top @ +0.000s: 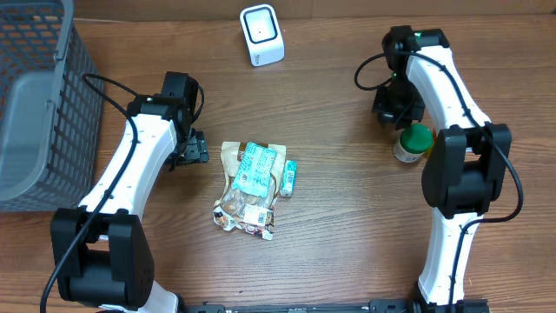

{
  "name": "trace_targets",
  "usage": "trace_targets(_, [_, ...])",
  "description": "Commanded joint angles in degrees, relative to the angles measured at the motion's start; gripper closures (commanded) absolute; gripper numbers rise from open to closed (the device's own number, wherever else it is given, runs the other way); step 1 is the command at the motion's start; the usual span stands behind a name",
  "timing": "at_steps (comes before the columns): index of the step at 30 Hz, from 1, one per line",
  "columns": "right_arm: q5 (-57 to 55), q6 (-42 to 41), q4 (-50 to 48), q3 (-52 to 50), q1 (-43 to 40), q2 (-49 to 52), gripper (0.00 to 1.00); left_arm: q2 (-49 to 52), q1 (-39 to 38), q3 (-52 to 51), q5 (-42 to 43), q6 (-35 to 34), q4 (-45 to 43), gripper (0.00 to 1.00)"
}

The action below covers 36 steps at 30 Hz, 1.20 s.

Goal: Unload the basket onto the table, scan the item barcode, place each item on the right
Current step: 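Open the right gripper and withdraw it from the jar, then move the open right gripper over the clear snack bag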

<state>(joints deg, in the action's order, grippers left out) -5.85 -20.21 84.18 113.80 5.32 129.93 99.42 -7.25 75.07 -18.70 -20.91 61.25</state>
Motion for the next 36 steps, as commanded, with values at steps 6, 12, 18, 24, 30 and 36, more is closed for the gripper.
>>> trace_targets(6, [6.67, -0.79, -1.22, -0.22, 5.68, -0.02, 0.73, -1.07, 0.11, 1.01, -0.76, -0.76, -0.07, 0.0])
trace_targets(12, [7.5, -0.81, -1.4, -0.22, 11.28, -0.02, 0.72, -1.07, 0.11, 1.01, -0.76, -0.76, -0.07, 0.0])
trace_targets(18, [7.45, -0.81, -2.05, -0.24, 18.08, -0.02, 0.7, -1.07, 0.11, 1.01, -0.76, -0.79, -0.07, 0.0])
trace_targets(24, [6.54, -0.94, -2.95, -0.24, 22.18, -0.02, 0.68, -1.07, 0.11, 1.01, -0.76, -0.79, -0.07, 0.0])
trace_targets(30, [4.46, -3.82, -4.72, -0.24, 23.02, -0.02, 0.52, -1.07, 0.11, 1.01, -0.76, -0.79, -0.07, 0.01])
trace_targets(36, [4.46, -3.8, -9.18, -0.24, 23.02, 0.0, 0.34, -1.07, 0.11, 1.01, -0.76, -0.76, -0.07, 0.0])
